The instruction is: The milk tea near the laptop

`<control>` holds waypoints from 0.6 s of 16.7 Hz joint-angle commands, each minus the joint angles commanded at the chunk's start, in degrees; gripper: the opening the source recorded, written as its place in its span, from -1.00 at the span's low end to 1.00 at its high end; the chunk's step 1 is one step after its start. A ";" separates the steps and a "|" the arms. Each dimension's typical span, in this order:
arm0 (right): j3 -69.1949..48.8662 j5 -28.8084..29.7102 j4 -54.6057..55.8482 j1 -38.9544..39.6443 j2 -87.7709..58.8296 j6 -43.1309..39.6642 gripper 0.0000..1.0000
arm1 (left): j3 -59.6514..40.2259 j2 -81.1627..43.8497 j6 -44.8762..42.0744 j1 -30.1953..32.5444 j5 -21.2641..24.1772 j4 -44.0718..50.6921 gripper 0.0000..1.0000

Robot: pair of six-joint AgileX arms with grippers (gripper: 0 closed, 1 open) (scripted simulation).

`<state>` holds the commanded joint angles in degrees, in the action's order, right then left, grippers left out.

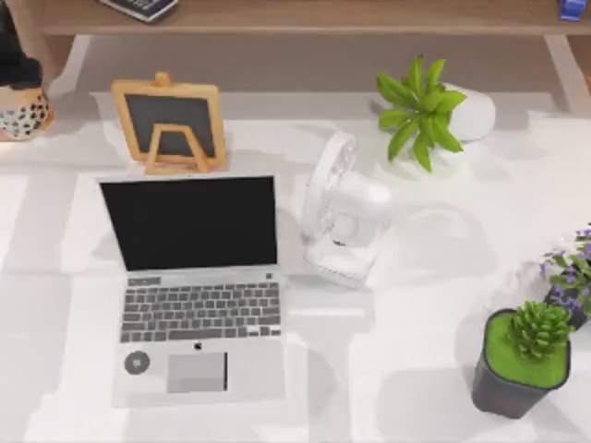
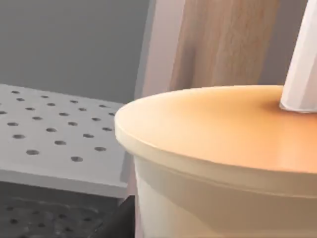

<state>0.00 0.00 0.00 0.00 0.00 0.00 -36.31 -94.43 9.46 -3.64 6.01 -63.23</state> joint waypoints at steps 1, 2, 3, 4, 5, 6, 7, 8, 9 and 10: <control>0.00 0.00 0.00 0.00 0.00 0.00 1.00 | -1.97 0.71 2.96 4.66 -4.70 1.22 -1.00; 0.00 0.00 0.00 0.00 0.00 0.00 1.00 | -3.98 1.31 5.98 9.67 -9.69 2.80 -1.00; 0.00 0.00 0.00 0.00 0.00 0.00 1.00 | -5.99 1.75 9.01 14.98 -14.88 4.77 -1.00; 0.00 0.00 0.00 0.00 0.00 0.00 1.00 | -7.93 2.04 11.98 20.50 -20.22 7.06 -1.00; 0.00 0.00 0.00 0.00 0.00 0.00 1.00 | -9.79 2.16 14.87 26.18 -25.68 9.67 -1.00; 0.00 0.00 0.00 0.00 0.00 0.00 1.00 | -11.59 2.16 17.65 31.90 -31.21 12.59 -1.00; 0.00 0.00 0.00 0.00 0.00 0.00 1.00 | -13.35 2.04 20.29 37.56 -36.77 15.73 -1.00; 0.00 0.00 0.00 0.00 0.00 0.00 1.00 | -15.05 1.81 22.75 43.07 -42.28 19.03 -1.00; 0.00 0.00 0.00 0.00 0.00 0.00 1.00 | -16.65 1.42 24.99 48.38 -47.66 22.47 -1.00; 0.00 0.00 0.00 0.00 0.00 0.00 1.00 | -18.10 0.87 26.99 53.44 -52.83 26.05 -1.00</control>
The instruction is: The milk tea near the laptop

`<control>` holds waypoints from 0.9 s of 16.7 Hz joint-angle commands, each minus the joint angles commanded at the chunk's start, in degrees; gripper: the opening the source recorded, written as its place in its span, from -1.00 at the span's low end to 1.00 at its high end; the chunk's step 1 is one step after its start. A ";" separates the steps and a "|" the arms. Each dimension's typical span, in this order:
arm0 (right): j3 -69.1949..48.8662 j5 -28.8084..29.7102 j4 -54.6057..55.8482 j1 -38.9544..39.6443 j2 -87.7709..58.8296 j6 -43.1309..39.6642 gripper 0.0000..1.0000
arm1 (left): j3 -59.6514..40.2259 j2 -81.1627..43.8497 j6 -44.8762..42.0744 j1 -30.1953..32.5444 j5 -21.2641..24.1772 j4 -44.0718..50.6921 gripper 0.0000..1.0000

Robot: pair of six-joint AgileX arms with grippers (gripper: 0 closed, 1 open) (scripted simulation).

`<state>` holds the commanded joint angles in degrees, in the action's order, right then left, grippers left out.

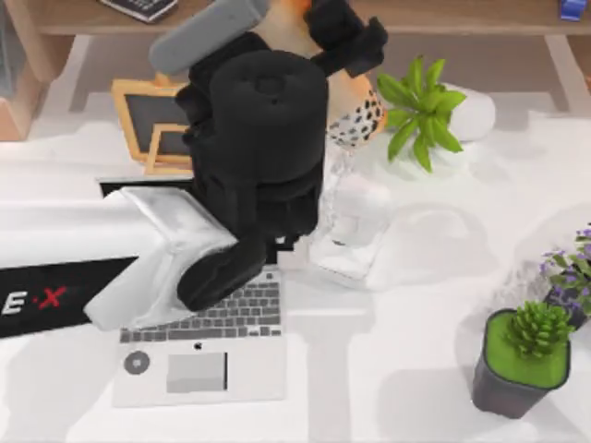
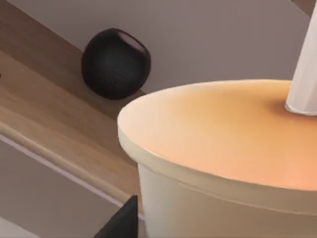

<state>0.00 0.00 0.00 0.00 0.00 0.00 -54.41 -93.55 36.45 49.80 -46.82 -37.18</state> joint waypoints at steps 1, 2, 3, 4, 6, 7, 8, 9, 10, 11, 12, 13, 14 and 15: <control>0.00 0.00 0.00 0.00 0.00 0.00 1.00 | -1.26 -0.74 1.74 4.70 -4.88 3.69 -1.00; 0.00 0.00 0.00 0.00 0.00 0.00 1.00 | -2.27 -1.67 3.25 8.91 -9.40 7.49 -1.00; 0.00 0.00 0.00 0.00 0.00 0.00 1.00 | -3.04 -2.82 4.56 12.57 -13.53 11.30 -1.00; 0.00 0.00 0.00 0.00 0.00 0.00 1.00 | -3.58 -4.15 5.64 15.66 -17.25 15.04 -1.00; 0.00 0.00 0.00 0.00 0.00 0.00 1.00 | -4.05 -7.19 7.13 20.26 -23.32 21.96 -1.00; 0.00 0.00 0.00 0.00 0.00 0.00 1.00 | -4.07 -8.77 7.63 21.86 -25.61 24.99 -1.00; 0.00 0.00 0.00 0.00 0.00 0.00 1.00 | -4.00 -10.30 8.01 23.05 -27.37 27.66 -1.00; 0.00 0.00 0.00 0.00 0.00 0.00 1.00 | -3.90 -11.66 8.27 23.87 -28.67 29.87 -1.00; 0.00 0.00 0.00 0.00 0.00 0.00 1.00 | -3.80 -12.76 8.41 24.39 -29.56 31.55 -1.00; 0.00 0.00 0.00 0.00 0.00 0.00 1.00 | -3.70 -13.54 8.47 24.65 -30.08 32.64 -1.00; 0.00 0.00 0.00 0.00 0.00 0.00 1.00 | -3.64 -13.92 8.47 24.75 -30.31 33.15 -1.00; 0.00 0.00 0.00 0.00 0.00 0.00 1.00 | -3.64 -13.92 8.47 24.75 -30.31 33.15 -1.00; 0.00 0.00 0.00 0.00 0.00 0.00 1.00 | -3.64 -13.92 8.47 24.75 -30.31 33.15 -1.00; 0.00 0.00 0.00 0.00 0.00 0.00 1.00 | -3.64 -13.92 8.47 24.75 -30.31 33.15 -1.00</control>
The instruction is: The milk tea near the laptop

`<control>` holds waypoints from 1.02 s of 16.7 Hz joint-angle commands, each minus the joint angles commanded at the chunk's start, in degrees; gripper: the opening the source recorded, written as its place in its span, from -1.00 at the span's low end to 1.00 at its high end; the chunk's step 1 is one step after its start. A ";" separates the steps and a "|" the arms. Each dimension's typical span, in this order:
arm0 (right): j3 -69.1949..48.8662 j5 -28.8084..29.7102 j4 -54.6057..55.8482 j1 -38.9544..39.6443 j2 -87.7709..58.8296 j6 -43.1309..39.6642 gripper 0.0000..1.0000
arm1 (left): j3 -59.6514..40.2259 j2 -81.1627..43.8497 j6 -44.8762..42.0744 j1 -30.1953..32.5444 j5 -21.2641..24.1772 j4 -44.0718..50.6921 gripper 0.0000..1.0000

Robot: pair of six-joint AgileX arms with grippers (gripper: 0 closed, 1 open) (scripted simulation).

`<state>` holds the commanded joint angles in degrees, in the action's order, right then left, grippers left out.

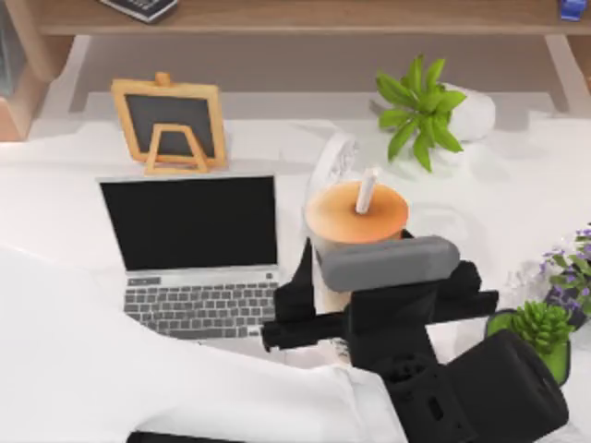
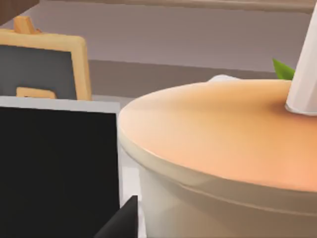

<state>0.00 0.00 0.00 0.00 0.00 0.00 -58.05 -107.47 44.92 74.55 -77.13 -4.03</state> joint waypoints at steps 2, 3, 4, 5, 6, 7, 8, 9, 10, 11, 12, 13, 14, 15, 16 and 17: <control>0.00 0.00 0.00 0.00 0.00 0.00 1.00 | 0.03 0.19 -0.09 -0.28 0.09 -0.17 -1.00; 0.00 0.00 0.00 0.00 0.00 0.00 1.00 | 0.00 0.20 -0.08 -0.27 0.07 -0.27 -1.00; 0.00 0.00 0.00 0.00 0.00 0.00 1.00 | -0.04 0.21 -0.08 -0.25 0.02 -0.47 -1.00; 0.00 0.00 0.00 0.00 0.00 0.00 1.00 | -0.10 0.21 -0.07 -0.24 -0.05 -0.75 -1.00; 0.00 0.00 0.00 0.00 0.00 0.00 1.00 | -0.17 0.21 -0.06 -0.22 -0.13 -1.11 -1.00; 0.00 0.00 0.00 0.00 0.00 0.00 1.00 | -0.24 0.19 -0.05 -0.21 -0.22 -1.52 -1.00; 0.00 0.00 0.00 0.00 0.00 0.00 1.00 | -0.32 0.14 -0.05 -0.20 -0.33 -1.99 -1.00; 0.00 0.00 0.00 0.00 0.00 0.00 1.00 | -0.38 0.08 -0.05 -0.21 -0.44 -2.51 -1.00; 0.00 0.00 0.00 0.00 0.00 0.00 1.00 | -0.43 0.00 -0.05 -0.21 -0.55 -3.04 -1.00; 0.00 0.00 0.00 0.00 0.00 0.00 1.00 | -0.47 -0.11 -0.06 -0.22 -0.66 -3.60 -1.00; 0.00 0.00 0.00 0.00 0.00 0.00 1.00 | -0.48 -0.23 -0.07 -0.24 -0.76 -4.15 -1.00; 0.00 0.00 0.00 0.00 0.00 0.00 1.00 | -0.46 -0.39 -0.08 -0.26 -0.85 -4.69 -1.00; 0.00 0.00 0.00 0.00 0.00 0.00 1.00 | -0.40 -0.57 -0.09 -0.27 -0.92 -5.21 -1.00; 0.00 0.00 0.00 0.00 0.00 0.00 1.00 | -0.30 -0.78 -0.10 -0.27 -0.97 -5.68 -1.00; 0.00 0.00 0.00 0.00 0.00 0.00 1.00 | -0.16 -1.04 -0.11 -0.27 -0.98 -6.11 -1.00; 0.00 0.00 0.00 0.00 0.00 0.00 1.00 | 0.03 -1.34 -0.12 -0.25 -0.97 -6.49 -1.00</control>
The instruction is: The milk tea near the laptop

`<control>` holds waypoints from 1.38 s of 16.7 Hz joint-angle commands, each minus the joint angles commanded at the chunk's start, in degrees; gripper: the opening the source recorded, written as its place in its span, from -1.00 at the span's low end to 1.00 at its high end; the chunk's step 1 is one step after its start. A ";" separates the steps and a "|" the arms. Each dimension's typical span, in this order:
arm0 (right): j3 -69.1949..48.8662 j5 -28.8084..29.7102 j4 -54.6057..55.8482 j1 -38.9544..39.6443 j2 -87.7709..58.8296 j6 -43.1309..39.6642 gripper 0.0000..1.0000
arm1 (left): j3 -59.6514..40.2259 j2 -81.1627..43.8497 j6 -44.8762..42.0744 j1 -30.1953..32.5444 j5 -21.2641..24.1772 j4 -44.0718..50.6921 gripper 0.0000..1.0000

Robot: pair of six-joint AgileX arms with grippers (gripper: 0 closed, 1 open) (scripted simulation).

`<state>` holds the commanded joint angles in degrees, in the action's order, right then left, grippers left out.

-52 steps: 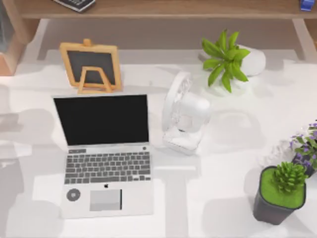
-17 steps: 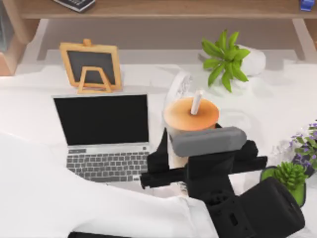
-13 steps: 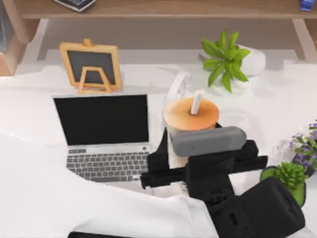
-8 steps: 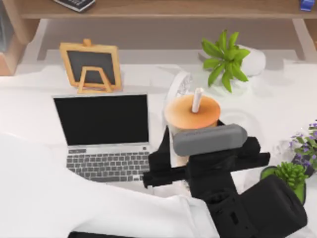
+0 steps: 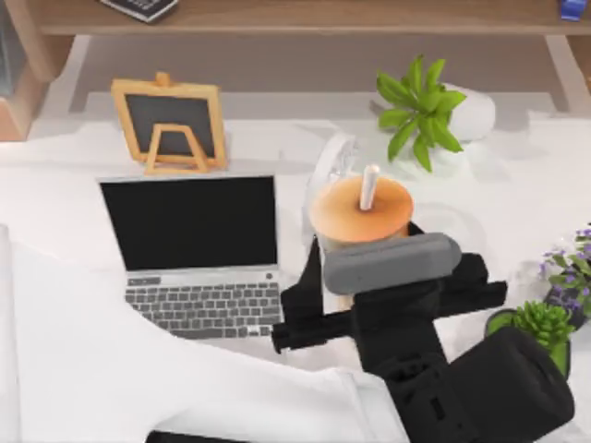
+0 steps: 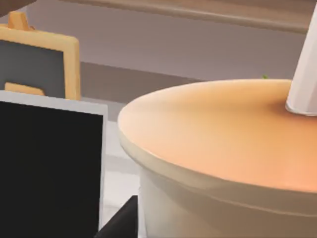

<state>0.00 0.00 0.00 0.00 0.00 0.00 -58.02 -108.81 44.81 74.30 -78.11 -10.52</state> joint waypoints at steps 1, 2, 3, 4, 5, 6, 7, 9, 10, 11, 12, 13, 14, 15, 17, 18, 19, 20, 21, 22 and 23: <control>0.00 0.00 0.00 0.00 0.00 0.00 1.00 | 0.25 -0.36 0.00 0.03 0.05 -0.31 -1.00; 0.00 0.00 0.00 0.00 0.00 0.00 1.00 | 0.55 -0.77 -0.01 0.08 0.14 -0.54 -1.00; 0.00 0.00 0.00 0.00 0.00 0.00 1.00 | 0.92 -1.25 -0.01 0.13 0.28 -0.69 -1.00; 0.00 0.00 0.00 0.00 0.00 0.00 1.00 | 1.36 -1.80 -0.02 0.17 0.47 -0.74 -1.00; 0.00 0.00 0.00 0.00 0.00 0.00 1.00 | 1.89 -2.42 -0.04 0.21 0.73 -0.69 -1.00; 0.00 0.00 0.00 0.00 0.00 0.00 1.00 | 2.36 -2.93 -0.07 0.23 1.00 -0.56 -1.00; 0.00 0.00 0.00 0.00 0.00 0.00 1.00 | 2.45 -3.02 -0.07 0.23 1.05 -0.53 -1.00; 0.00 0.00 0.00 0.00 0.00 0.00 1.00 | 2.45 -3.02 -0.07 0.23 1.05 -0.53 -1.00; 0.00 0.00 0.00 0.00 0.00 0.00 1.00 | 2.45 -3.02 -0.07 0.23 1.05 -0.53 -1.00; 0.00 0.00 0.00 0.00 0.00 0.00 1.00 | 2.45 -3.02 -0.07 0.23 1.05 -0.53 -0.85; 0.00 0.00 0.00 0.00 0.00 0.00 1.00 | 2.45 -3.02 -0.07 0.23 1.05 -0.53 -0.70; 0.00 0.00 0.00 0.00 0.00 0.00 1.00 | 2.45 -3.02 -0.07 0.23 1.05 -0.53 -0.55; 0.00 0.00 0.00 0.00 0.00 0.00 1.00 | 2.45 -3.02 -0.07 0.23 1.05 -0.53 -0.40; 0.00 0.00 0.00 0.00 0.00 0.00 1.00 | 2.45 -3.02 -0.07 0.23 1.05 -0.53 -0.25; 0.00 0.00 0.00 0.00 0.00 0.00 1.00 | 2.45 -3.02 -0.07 0.23 1.05 -0.53 0.06; 0.00 0.00 0.00 0.00 0.00 0.00 1.00 | 2.45 -3.02 -0.07 0.23 1.05 -0.53 0.21; 0.00 0.00 0.00 0.00 0.00 0.00 1.00 | 2.45 -3.02 -0.07 0.23 1.05 -0.53 0.36; 0.00 0.00 0.00 0.00 0.00 0.00 1.00 | 2.45 -3.02 -0.07 0.23 1.05 -0.53 0.51; 0.00 0.00 0.00 0.00 0.00 0.00 1.00 | 2.45 -3.02 -0.07 0.23 1.05 -0.53 0.66; 0.00 0.00 0.00 0.00 0.00 0.00 1.00 | 2.45 -3.02 -0.07 0.23 1.05 -0.53 0.81; 0.00 0.00 0.00 0.00 0.00 0.00 1.00 | 2.45 -3.02 -0.07 0.23 1.05 -0.53 0.96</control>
<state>0.00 0.00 0.00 0.00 0.00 0.00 -55.57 -111.83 44.73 74.53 -77.06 -11.05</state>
